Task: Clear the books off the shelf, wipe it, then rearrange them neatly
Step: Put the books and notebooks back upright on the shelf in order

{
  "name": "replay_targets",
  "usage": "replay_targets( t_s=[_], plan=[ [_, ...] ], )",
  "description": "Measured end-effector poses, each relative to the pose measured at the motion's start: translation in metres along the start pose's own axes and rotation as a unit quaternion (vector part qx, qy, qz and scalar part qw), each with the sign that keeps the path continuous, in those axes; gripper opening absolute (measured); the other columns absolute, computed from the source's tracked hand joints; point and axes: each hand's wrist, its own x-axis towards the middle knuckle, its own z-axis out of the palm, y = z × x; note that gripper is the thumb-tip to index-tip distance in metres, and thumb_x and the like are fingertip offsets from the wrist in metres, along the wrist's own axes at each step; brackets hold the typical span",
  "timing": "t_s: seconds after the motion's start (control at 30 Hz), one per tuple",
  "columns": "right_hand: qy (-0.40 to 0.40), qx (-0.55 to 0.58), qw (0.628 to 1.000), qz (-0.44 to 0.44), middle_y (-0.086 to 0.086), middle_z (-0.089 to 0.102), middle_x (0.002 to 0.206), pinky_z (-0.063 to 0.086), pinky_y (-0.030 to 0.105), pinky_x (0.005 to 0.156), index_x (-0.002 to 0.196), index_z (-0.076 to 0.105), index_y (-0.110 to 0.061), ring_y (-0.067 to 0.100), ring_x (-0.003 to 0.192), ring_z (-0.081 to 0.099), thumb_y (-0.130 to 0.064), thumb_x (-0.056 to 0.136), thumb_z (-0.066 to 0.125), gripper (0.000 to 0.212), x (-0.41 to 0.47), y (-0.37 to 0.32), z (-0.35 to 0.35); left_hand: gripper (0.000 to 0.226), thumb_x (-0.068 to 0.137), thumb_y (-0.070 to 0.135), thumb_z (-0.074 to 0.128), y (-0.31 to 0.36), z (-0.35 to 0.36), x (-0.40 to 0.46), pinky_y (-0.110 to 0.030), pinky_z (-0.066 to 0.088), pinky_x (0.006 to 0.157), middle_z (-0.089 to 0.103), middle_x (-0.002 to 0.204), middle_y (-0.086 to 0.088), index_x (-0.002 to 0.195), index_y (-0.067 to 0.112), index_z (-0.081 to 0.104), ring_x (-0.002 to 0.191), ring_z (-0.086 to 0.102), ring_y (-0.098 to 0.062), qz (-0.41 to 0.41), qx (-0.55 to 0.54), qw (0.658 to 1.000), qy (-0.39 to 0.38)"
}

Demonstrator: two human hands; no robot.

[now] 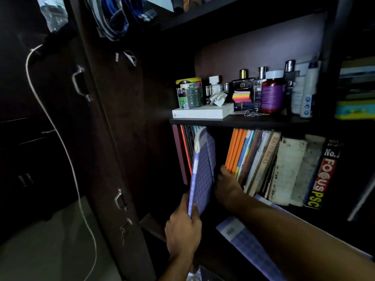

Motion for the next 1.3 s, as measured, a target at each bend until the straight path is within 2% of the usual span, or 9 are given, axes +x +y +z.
replay_targets(
  t_s=[0.13,0.43,0.5,0.6,0.73,0.9,1.03,1.17,1.3],
  plan=[
    [-0.002,-0.012,1.000,-0.018,0.004,0.043,0.156,0.006,0.050,0.121,0.152,0.042,-0.022,0.029,0.147,0.028,-0.048,0.102,0.049,0.057,0.005,-0.001,0.005,0.042,0.102,0.040,0.050,-0.005,0.005,0.004,-0.040,0.048,0.089,0.070,0.123,-0.005,0.144,0.037,0.047,0.112,0.065,-0.035,0.005,0.007,1.000,0.008],
    [-0.049,0.033,0.996,-0.062,0.004,0.026,0.165,-0.006,0.054,0.121,0.156,0.033,-0.023,0.031,0.154,0.011,-0.050,0.105,0.033,0.058,-0.019,0.020,0.019,0.042,0.101,0.044,0.051,-0.008,0.007,0.003,-0.040,0.052,0.089,0.070,0.121,-0.002,0.143,0.040,0.047,0.110,0.066,-0.033,0.005,-0.004,1.000,0.005],
    [-0.032,0.049,0.996,-0.064,0.004,0.033,0.162,-0.004,0.053,0.121,0.153,0.040,-0.023,0.030,0.153,0.017,-0.048,0.105,0.038,0.054,-0.022,0.021,0.021,0.045,0.100,0.041,0.056,-0.008,0.005,0.000,-0.040,0.052,0.091,0.071,0.123,-0.005,0.145,0.034,0.051,0.113,0.065,-0.033,0.012,-0.024,1.000,0.000],
    [0.089,0.151,0.983,-0.051,0.009,0.068,0.128,0.000,0.048,0.119,0.121,0.070,-0.017,0.030,0.132,0.047,-0.037,0.104,0.041,0.039,-0.025,0.021,0.036,0.049,0.100,0.039,0.059,-0.006,0.005,0.002,-0.033,0.049,0.091,0.070,0.126,-0.006,0.147,0.028,0.051,0.117,0.064,-0.031,0.020,-0.037,0.999,-0.023],
    [0.235,0.238,0.942,-0.006,0.008,0.075,0.082,-0.013,0.046,0.123,0.074,0.078,-0.017,0.030,0.109,0.062,-0.030,0.087,0.047,0.037,-0.026,0.005,0.071,0.045,0.100,0.045,0.057,-0.008,0.009,0.009,-0.034,0.051,0.090,0.069,0.126,-0.004,0.139,0.023,0.058,0.117,0.063,-0.029,0.019,-0.012,0.999,-0.044],
    [0.373,0.363,0.853,0.027,0.001,0.062,0.049,0.026,0.040,0.115,0.047,0.067,-0.015,0.020,0.092,0.069,-0.047,0.071,0.052,0.043,-0.039,-0.004,0.068,0.042,0.096,0.040,0.066,-0.012,0.012,0.014,-0.030,0.050,0.089,0.070,0.124,-0.007,0.129,0.014,0.064,0.118,0.063,-0.029,0.000,-0.066,0.998,-0.025],
    [0.387,0.388,0.836,0.036,0.001,0.061,0.054,0.026,0.038,0.116,0.063,0.069,-0.016,0.020,0.080,0.067,-0.045,0.075,0.053,0.036,-0.034,-0.003,0.066,0.035,0.093,0.041,0.068,-0.013,0.013,0.013,-0.026,0.045,0.083,0.072,0.117,-0.002,0.120,0.019,0.068,0.114,0.065,-0.024,0.012,-0.048,0.999,-0.023],
    [0.368,0.364,0.855,0.027,0.006,0.071,0.086,0.020,0.042,0.121,0.101,0.069,-0.013,0.026,0.098,0.064,-0.049,0.075,0.051,0.048,-0.029,-0.007,0.077,0.023,0.093,0.043,0.069,-0.014,0.014,0.013,-0.027,0.044,0.076,0.071,0.103,0.008,0.107,0.025,0.069,0.103,0.067,-0.019,0.039,-0.010,0.999,-0.024],
    [0.382,0.382,0.841,0.028,0.003,0.072,0.094,0.015,0.039,0.124,0.101,0.072,-0.013,0.022,0.102,0.066,-0.047,0.072,0.060,0.046,-0.028,-0.006,0.079,0.048,0.083,0.059,0.074,-0.016,0.014,0.024,-0.034,0.054,0.080,0.077,0.101,-0.003,0.102,0.015,0.073,0.101,0.071,-0.025,-0.018,-0.043,0.998,-0.030]
  ],
)
